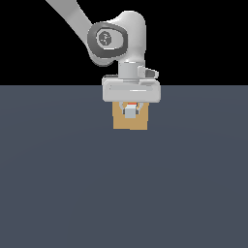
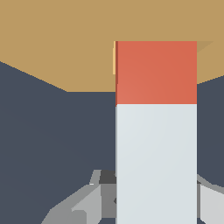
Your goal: Insert the peg into the horizontal hole in a box.
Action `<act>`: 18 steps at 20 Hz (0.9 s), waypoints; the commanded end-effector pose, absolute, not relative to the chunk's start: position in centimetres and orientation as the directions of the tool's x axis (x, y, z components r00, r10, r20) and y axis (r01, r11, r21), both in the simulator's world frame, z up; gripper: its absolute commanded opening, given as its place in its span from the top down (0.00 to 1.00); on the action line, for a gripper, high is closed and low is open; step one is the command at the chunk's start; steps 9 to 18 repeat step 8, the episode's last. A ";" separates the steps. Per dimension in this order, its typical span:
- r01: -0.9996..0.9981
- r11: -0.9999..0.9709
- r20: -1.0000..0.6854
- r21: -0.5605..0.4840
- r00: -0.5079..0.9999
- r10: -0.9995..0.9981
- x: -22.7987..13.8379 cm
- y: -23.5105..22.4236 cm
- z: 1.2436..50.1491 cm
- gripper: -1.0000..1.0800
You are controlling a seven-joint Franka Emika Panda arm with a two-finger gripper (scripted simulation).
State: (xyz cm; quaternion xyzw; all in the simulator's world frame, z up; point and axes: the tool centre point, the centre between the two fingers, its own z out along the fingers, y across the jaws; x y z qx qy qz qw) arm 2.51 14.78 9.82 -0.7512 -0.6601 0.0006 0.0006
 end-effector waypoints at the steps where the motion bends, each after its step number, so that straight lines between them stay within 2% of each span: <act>1: 0.992 -0.129 0.001 0.000 0.129 0.992 2.8 16.3 9.9 1.00; 18: 0.992 -0.129 0.001 0.001 0.129 0.992 3.1 17.3 10.0 1.00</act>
